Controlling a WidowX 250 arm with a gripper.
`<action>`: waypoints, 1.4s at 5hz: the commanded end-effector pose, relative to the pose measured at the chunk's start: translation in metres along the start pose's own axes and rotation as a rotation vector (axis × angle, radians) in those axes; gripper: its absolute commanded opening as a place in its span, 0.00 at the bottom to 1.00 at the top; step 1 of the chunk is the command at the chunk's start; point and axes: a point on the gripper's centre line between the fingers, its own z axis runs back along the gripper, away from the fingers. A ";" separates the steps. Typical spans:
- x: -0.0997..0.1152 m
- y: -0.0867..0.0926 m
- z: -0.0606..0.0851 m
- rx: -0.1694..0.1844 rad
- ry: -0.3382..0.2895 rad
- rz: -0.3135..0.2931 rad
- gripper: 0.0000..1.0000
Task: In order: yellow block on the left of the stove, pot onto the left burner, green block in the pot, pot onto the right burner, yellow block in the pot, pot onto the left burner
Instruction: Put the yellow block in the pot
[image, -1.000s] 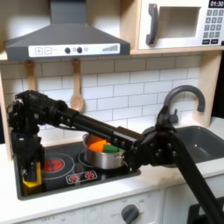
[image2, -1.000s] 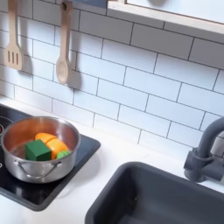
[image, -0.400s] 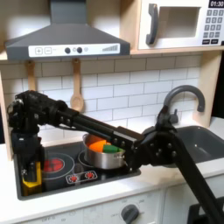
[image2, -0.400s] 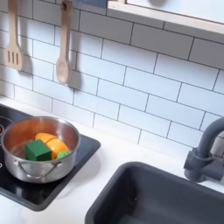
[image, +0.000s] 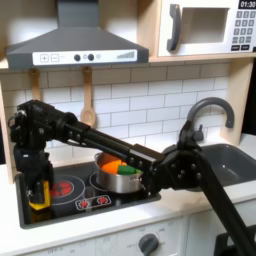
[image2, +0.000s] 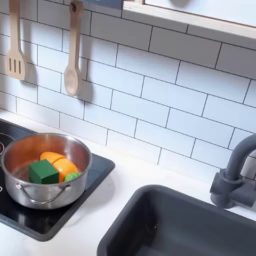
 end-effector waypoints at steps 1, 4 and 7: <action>-0.002 -0.002 0.009 -0.026 0.005 -0.007 0.00; -0.011 -0.012 0.019 -0.079 0.038 -0.024 0.00; -0.018 -0.018 0.037 -0.113 0.033 -0.049 0.00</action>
